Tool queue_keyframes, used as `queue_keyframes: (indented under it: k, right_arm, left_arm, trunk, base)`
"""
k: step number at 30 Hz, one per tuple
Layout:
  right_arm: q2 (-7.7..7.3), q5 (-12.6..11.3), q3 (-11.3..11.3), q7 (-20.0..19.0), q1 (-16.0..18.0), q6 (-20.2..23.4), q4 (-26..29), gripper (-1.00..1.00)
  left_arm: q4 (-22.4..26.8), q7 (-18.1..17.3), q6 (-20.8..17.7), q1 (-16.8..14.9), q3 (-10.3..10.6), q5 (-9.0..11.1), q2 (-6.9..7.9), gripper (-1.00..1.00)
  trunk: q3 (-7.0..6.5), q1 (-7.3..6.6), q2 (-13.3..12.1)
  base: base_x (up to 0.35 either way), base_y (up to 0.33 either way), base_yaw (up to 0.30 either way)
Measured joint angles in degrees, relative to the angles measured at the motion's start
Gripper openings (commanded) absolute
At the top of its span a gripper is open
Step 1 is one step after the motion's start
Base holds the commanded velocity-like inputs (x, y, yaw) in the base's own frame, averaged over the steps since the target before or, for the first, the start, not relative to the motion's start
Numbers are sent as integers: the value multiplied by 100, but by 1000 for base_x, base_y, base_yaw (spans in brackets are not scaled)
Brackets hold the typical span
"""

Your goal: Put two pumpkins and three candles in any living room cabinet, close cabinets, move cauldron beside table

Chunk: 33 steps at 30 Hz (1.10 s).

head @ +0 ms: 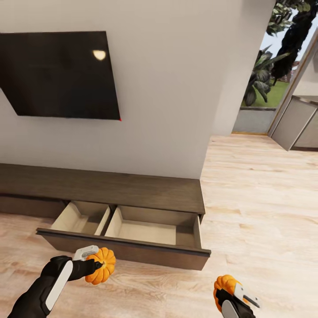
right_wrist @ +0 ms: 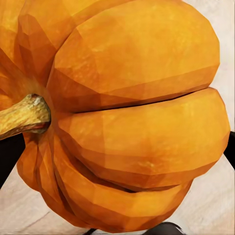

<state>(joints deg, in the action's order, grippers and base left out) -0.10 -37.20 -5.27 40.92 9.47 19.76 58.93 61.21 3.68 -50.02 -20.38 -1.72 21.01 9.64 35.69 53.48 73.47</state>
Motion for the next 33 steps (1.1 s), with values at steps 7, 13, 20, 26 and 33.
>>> queue_keyframes:
  k: [7,13,20,26,33]
  right_arm:
    - [320,-23,-565,114,244,1280,1030,-100]
    - [465,-2,-589,433,322,2125,1951,-100]
    - [507,-12,-611,450,324,2177,1992,-100]
    - [595,13,-626,456,324,2179,1962,-100]
    - [598,0,-628,418,323,2176,2017,-100]
  left_arm:
    - [942,20,-874,0,60,33,-74,-100]
    - [1030,425,-932,2,66,-15,-635,-100]
    - [1028,1040,-951,2,60,0,-1101,-100]
    - [1086,1062,-953,2,79,41,-1140,-100]
    - [1618,1058,-972,8,86,139,-1137,-100]
  trunk:
    - [-126,-154,-281]
    - [-233,-286,-522]
    - [-359,-439,-803]
    - [-467,-571,-1044]
    - [-593,-725,-1324]
  base:
    - [0,0,0]
    - [0,0,0]
    - [0,0,0]
    - [0,0,0]
    - [0,0,0]
